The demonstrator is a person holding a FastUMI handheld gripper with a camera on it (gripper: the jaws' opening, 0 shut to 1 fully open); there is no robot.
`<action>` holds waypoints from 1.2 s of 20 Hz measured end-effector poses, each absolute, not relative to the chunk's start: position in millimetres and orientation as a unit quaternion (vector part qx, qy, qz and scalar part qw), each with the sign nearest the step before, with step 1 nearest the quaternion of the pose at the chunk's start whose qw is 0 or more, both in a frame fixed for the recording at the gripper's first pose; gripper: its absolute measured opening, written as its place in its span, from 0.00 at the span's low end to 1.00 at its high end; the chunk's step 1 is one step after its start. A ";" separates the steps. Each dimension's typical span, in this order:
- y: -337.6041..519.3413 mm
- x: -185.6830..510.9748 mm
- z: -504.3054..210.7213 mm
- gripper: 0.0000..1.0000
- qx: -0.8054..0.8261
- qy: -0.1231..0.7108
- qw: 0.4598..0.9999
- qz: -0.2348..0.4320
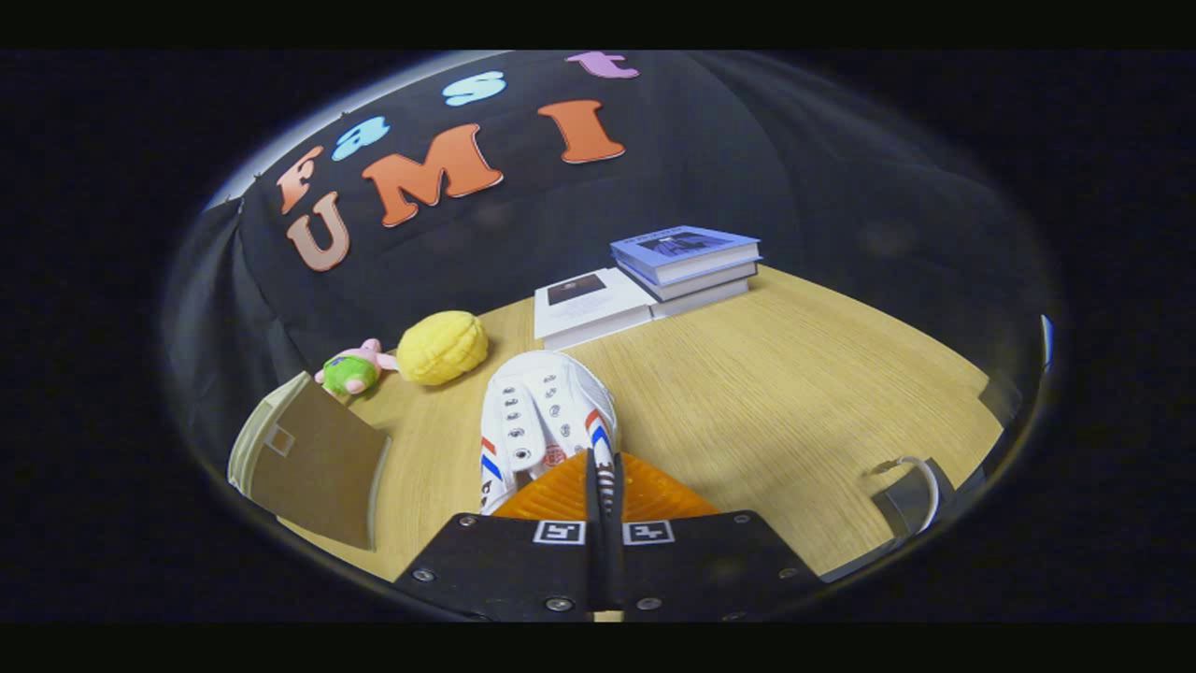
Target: Open the storage box then place both shoes into the box .Put the left shoe in first, then the right shoe, with the right side of both shoes facing outward in a uniform manner.
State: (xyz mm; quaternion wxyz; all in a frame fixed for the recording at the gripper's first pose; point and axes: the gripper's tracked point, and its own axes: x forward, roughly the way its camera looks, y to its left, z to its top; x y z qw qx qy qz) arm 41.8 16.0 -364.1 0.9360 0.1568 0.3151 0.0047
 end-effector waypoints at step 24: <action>248.4 31.6 -242.6 0.00 0.150 0.268 0.946 0.099</action>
